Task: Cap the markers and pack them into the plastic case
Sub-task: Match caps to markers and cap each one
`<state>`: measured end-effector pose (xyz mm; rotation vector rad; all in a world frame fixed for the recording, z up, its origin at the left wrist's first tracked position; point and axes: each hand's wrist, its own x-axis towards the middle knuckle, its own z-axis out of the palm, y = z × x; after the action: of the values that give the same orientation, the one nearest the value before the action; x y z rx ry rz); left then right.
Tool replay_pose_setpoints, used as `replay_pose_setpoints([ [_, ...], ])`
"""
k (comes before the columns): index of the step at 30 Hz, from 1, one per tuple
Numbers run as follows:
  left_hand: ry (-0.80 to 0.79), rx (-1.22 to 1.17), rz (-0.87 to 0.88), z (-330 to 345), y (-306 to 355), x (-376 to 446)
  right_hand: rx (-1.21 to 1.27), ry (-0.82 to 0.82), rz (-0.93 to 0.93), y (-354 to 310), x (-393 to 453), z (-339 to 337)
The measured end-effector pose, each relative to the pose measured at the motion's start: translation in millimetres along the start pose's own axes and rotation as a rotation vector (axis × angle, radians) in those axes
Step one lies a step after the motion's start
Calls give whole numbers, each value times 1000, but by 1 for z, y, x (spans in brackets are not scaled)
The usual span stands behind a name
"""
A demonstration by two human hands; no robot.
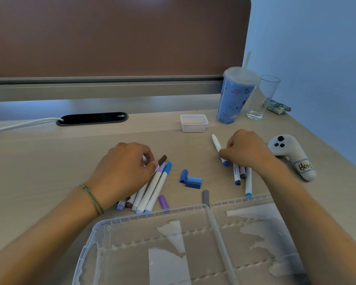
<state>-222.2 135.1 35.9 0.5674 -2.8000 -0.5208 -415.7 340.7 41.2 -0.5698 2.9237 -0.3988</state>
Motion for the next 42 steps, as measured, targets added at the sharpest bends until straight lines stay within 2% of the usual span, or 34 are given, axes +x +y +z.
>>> replay_pose_setpoints([
  [4,-35,-90,-18,-2,3,1,223,-155,-155,-18,-18,-17],
  [8,-113,-304,-57,-2,5,3,368,-348,-335,-42,-38,-23],
  [12,-194,-632,-140,-6,10,2,380,-362,-484,-60,-53,-18],
  [16,-192,-824,-173,-8,16,0,379,-376,-549,-72,-61,-9],
  [19,-174,-824,-208,-8,16,0,365,-371,-527,-75,-59,-4],
  [24,-161,-738,-214,-9,14,1,35,-152,-501,-68,-48,7],
  [27,-147,-695,-196,-9,12,0,-74,-165,-469,-68,-48,14],
  [32,-142,-632,-164,-7,12,0,-139,-149,-532,-72,-48,26],
  [35,-149,-613,-146,-7,11,0,21,-171,-523,-70,-44,24],
  [38,-175,-583,-105,-7,10,1,384,-186,-421,-66,-40,13],
  [42,-216,-563,-30,-7,10,1,799,-300,-256,-62,-40,5],
])
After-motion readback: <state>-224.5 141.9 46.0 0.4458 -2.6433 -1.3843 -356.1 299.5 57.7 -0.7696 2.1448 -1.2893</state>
